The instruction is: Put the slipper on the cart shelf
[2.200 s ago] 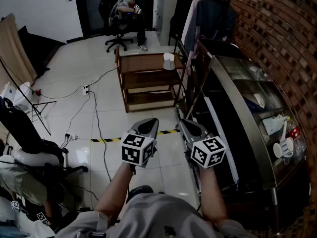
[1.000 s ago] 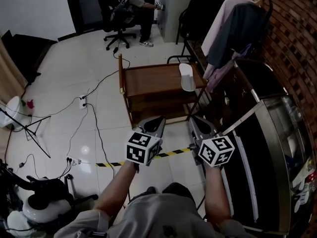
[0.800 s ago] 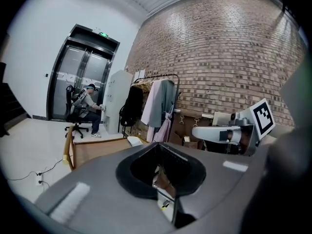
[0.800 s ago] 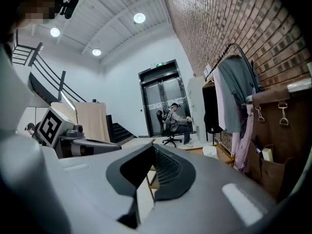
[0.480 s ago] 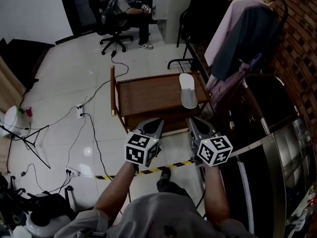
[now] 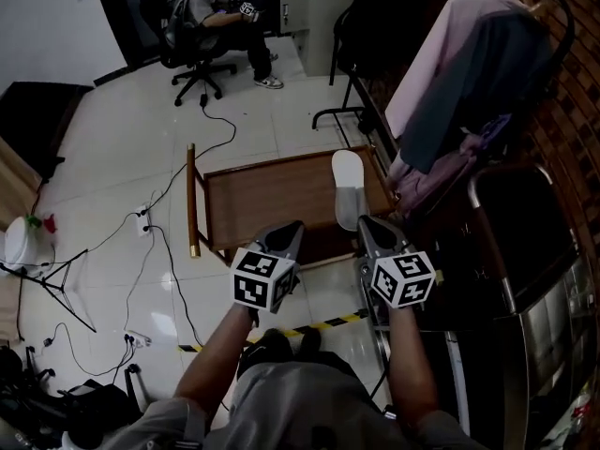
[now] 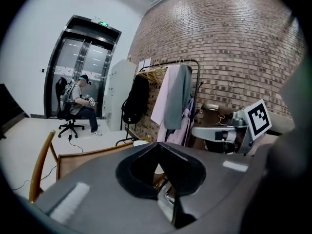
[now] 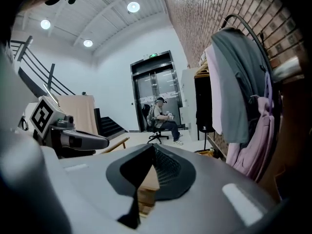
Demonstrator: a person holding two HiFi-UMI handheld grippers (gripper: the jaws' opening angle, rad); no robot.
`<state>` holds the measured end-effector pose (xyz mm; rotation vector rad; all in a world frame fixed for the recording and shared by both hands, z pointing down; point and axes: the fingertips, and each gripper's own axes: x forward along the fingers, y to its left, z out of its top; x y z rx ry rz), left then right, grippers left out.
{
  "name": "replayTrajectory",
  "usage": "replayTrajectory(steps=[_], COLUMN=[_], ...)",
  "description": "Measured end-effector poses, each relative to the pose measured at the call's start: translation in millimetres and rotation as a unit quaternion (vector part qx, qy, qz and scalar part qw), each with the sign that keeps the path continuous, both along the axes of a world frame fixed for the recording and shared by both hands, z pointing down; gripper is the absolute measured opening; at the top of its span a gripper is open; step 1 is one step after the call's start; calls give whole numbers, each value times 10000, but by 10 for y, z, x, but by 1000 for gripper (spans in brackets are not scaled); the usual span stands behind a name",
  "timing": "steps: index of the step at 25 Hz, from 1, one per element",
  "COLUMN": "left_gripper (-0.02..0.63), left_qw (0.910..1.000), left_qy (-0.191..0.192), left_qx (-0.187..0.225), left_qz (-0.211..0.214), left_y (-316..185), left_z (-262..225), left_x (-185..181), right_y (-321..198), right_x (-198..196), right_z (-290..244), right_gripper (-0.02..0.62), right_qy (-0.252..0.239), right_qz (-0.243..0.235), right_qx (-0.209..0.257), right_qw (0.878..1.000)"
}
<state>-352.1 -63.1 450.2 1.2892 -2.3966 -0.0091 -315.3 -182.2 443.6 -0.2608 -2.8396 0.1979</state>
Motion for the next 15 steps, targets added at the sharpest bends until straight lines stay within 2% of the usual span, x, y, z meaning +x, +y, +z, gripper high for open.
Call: replayTrajectory(steps=[4, 7, 10, 15], left_gripper=[6, 7, 8, 7], left_qw=[9996, 9980, 9955, 9931], left_qy=[33, 158, 262, 293], left_qx=[-122, -173, -227, -406], left_qz=[235, 586, 879, 1056], left_y=[-188, -378, -539, -728], left_z=[153, 293, 503, 885], left_x=[-350, -527, -708, -1156], right_y=[-173, -291, -443, -657], right_x=[-271, -382, -487, -823], right_z=[208, 441, 699, 1083], right_gripper=[0, 14, 57, 141], right_qy=[216, 530, 847, 1213], right_qz=[198, 458, 760, 1074], right_qx=[24, 117, 253, 231], right_qw=[9996, 9975, 9932, 9865])
